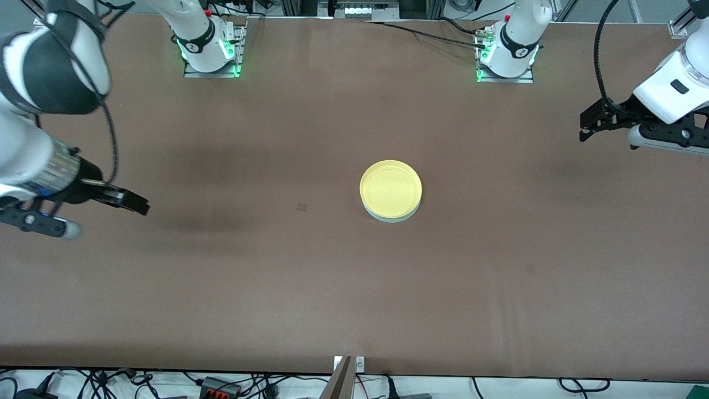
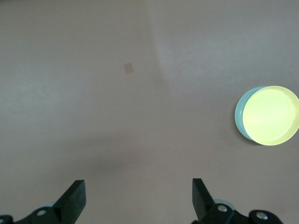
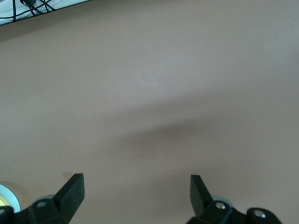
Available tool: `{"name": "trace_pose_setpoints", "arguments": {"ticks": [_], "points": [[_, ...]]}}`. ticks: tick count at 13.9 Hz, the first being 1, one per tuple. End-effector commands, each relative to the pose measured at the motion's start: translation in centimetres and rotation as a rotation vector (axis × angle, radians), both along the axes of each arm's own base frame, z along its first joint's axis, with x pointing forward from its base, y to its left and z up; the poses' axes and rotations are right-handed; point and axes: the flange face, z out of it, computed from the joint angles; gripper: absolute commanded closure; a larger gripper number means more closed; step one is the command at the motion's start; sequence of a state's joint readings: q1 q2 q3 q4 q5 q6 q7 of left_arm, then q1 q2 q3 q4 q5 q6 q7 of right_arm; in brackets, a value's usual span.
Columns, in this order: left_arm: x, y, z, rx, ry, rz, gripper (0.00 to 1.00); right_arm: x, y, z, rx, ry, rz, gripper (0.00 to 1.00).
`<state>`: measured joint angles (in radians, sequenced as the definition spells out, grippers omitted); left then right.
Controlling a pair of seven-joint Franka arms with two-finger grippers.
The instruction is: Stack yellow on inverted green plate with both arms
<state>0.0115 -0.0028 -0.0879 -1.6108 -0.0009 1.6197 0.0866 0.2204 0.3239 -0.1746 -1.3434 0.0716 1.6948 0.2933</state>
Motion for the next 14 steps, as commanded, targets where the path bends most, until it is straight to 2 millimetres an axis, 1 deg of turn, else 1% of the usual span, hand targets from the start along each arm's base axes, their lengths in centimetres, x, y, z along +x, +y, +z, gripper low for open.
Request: {"name": "trace_pose_setpoints", "arguments": {"ticks": [1,3,4,6,8,9,11,14], "points": [[1.1,0.1,0.4,-0.023,0.01,-0.005,0.0,-2.5,-5.0,1.9,0.006,-0.025,0.084,0.0],[0.8,0.1,0.1,-0.022,0.036,-0.012,0.0,-3.2,-8.2,3.0,0.002,-0.037,0.133,0.0],[0.7,0.1,0.2,-0.021,0.041,-0.012,0.0,-3.7,-8.9,3.8,-0.003,-0.043,0.151,0.0],[0.7,0.1,0.2,-0.021,0.041,-0.012,0.0,-4.2,-8.8,4.6,-0.012,-0.019,0.154,0.0],[0.7,0.1,0.2,-0.021,0.038,-0.013,0.0,-4.6,-8.6,5.4,-0.059,-0.013,0.171,0.0],[0.7,0.1,0.3,-0.021,0.038,-0.013,0.0,-5.3,-8.6,5.6,-0.058,0.008,0.173,0.0],[0.7,0.1,0.2,-0.021,0.038,-0.013,0.0,-5.8,-8.7,5.8,-0.058,0.015,0.198,0.0],[0.6,0.3,0.3,-0.026,0.039,-0.009,0.0,-7.0,-9.4,5.0,-0.056,0.004,0.224,0.0]]}}
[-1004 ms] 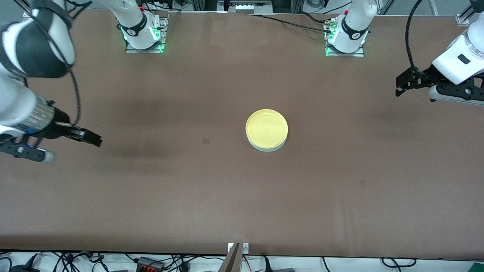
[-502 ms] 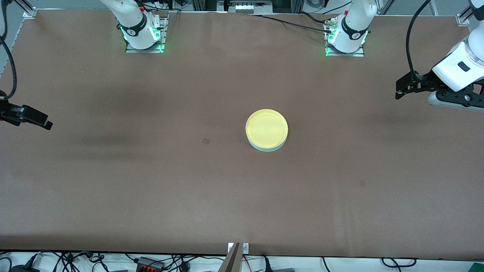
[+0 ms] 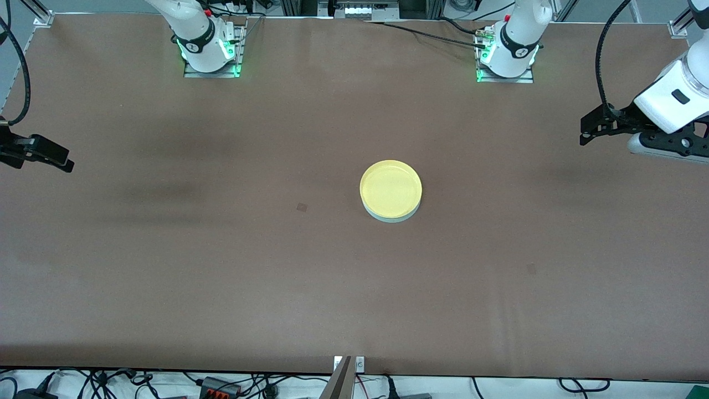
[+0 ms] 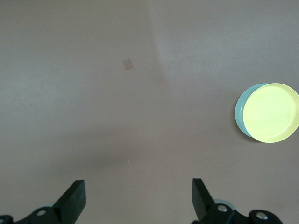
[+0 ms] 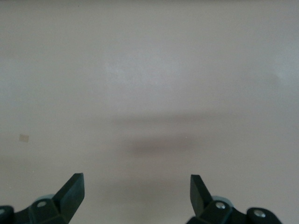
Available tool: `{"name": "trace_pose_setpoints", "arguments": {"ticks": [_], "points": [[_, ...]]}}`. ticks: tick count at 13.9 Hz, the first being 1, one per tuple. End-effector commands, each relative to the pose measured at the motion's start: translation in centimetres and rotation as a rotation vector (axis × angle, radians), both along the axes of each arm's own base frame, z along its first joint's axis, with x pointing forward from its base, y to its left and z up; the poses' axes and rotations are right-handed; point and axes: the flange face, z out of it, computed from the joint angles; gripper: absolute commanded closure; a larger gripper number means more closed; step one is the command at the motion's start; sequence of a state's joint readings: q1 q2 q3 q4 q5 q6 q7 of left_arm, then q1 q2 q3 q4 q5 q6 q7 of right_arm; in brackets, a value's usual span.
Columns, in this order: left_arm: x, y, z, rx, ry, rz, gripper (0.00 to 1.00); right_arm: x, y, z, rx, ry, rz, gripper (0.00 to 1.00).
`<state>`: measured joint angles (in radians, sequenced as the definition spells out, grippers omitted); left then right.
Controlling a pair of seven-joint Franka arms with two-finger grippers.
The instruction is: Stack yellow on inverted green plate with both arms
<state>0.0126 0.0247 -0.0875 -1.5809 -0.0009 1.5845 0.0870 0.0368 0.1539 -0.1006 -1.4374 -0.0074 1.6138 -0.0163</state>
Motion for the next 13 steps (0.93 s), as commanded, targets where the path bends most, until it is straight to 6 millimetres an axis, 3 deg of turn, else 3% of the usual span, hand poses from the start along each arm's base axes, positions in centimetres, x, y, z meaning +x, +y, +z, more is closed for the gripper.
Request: {"name": "trace_pose_setpoints", "arguments": {"ticks": [1,4,13], "points": [[0.1,0.2,0.6,-0.026,0.007,-0.01,0.0,-2.4,-0.5,-0.9,-0.009,-0.02,0.027,0.0],[0.2,0.3,0.6,-0.025,0.006,-0.008,0.0,-4.4,-0.6,-2.1,-0.002,-0.027,0.01,0.0],[0.1,0.0,0.7,-0.025,0.006,-0.013,0.0,-5.0,-0.6,-1.4,0.001,0.011,0.015,0.0]]}}
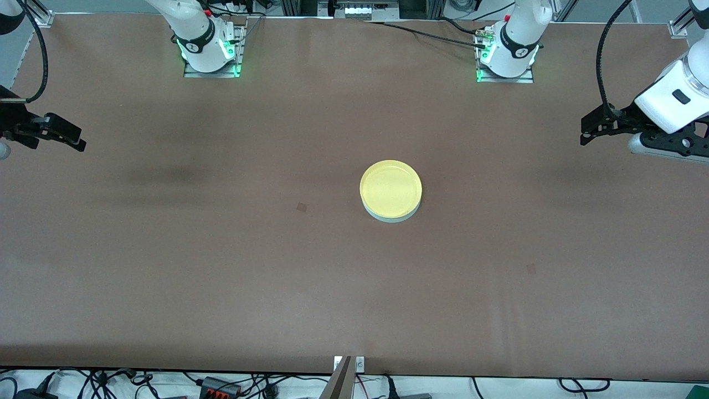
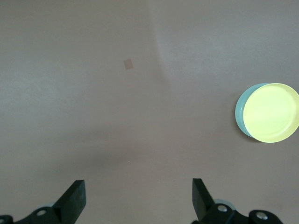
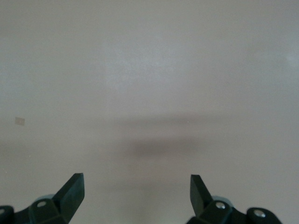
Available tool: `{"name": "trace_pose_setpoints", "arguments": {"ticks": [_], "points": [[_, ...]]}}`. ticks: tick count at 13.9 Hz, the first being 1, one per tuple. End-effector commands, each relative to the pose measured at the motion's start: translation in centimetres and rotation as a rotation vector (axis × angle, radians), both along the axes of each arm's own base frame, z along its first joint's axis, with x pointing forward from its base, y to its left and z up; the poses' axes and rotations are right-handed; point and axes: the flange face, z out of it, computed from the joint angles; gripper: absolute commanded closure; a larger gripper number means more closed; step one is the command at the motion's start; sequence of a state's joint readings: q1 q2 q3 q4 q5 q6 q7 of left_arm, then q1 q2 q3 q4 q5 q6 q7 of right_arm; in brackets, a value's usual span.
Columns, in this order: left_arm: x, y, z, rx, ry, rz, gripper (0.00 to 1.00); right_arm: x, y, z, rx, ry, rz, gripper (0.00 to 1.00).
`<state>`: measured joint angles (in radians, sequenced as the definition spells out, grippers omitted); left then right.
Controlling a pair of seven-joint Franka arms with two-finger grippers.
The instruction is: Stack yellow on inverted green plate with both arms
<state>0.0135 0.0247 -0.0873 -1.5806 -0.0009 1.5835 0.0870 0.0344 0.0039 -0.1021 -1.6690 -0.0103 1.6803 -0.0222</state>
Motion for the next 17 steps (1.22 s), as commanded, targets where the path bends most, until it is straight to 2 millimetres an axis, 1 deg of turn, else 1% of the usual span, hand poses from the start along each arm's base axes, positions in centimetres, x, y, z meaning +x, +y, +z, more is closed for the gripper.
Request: {"name": "trace_pose_setpoints", "arguments": {"ticks": [1,17], "points": [[0.13,-0.05,0.67,-0.025,0.006,-0.014,0.0,-0.73,-0.11,0.44,-0.009,-0.004,0.01,0.0],[0.08,-0.14,0.76,-0.025,0.004,-0.015,0.0,-1.12,-0.44,0.75,-0.016,-0.008,0.015,0.0]]}}
